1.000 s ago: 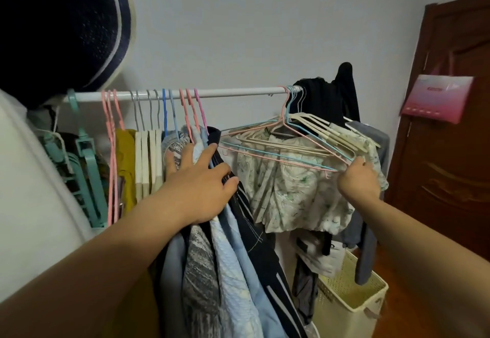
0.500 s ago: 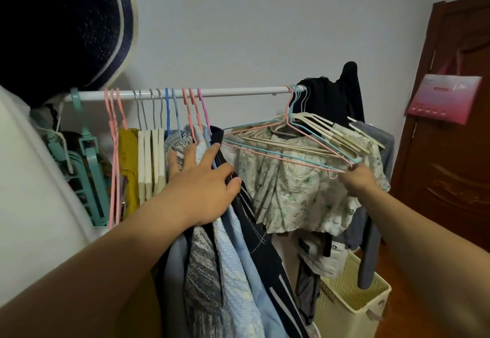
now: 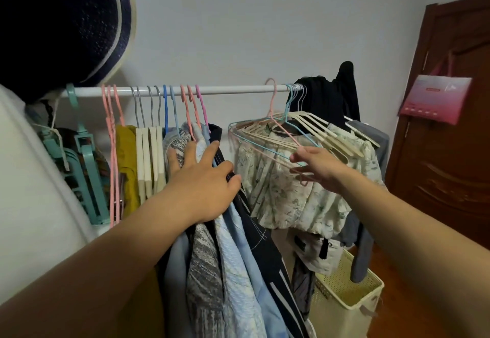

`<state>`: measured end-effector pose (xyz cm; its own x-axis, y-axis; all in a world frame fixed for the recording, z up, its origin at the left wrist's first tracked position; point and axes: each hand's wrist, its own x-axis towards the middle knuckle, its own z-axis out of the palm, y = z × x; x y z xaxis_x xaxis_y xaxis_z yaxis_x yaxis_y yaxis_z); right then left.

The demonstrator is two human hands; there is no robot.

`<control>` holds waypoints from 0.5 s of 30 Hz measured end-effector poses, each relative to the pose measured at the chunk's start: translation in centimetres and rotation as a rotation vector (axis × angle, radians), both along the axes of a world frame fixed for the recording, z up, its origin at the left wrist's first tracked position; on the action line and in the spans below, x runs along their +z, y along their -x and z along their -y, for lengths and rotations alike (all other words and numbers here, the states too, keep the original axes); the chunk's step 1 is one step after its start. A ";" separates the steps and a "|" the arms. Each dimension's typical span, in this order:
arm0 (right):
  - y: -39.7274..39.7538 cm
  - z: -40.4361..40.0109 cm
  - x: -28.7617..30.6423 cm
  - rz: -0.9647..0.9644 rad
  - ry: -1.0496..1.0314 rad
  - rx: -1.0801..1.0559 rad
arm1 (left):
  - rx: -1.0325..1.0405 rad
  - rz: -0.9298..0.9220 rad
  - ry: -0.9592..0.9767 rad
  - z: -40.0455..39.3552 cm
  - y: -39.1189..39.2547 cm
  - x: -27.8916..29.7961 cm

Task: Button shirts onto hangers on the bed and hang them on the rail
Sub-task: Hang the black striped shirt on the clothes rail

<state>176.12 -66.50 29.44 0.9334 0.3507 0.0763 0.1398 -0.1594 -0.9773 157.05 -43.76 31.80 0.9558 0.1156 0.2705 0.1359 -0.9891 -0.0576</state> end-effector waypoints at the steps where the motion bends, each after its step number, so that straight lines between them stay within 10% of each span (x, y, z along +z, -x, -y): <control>1: 0.2 -0.4 0.4 0.056 -0.012 -0.029 | -0.001 -0.006 -0.003 0.0 0.0 0.0; 8: 4.0 0.8 2.3 0.131 -0.108 -0.059 | 0.044 0.004 -0.275 2.0 1.1 2.0; 15: 11.5 10.2 -4.6 0.009 -0.177 -0.119 | -0.480 -0.029 -0.309 15.0 -2.4 5.6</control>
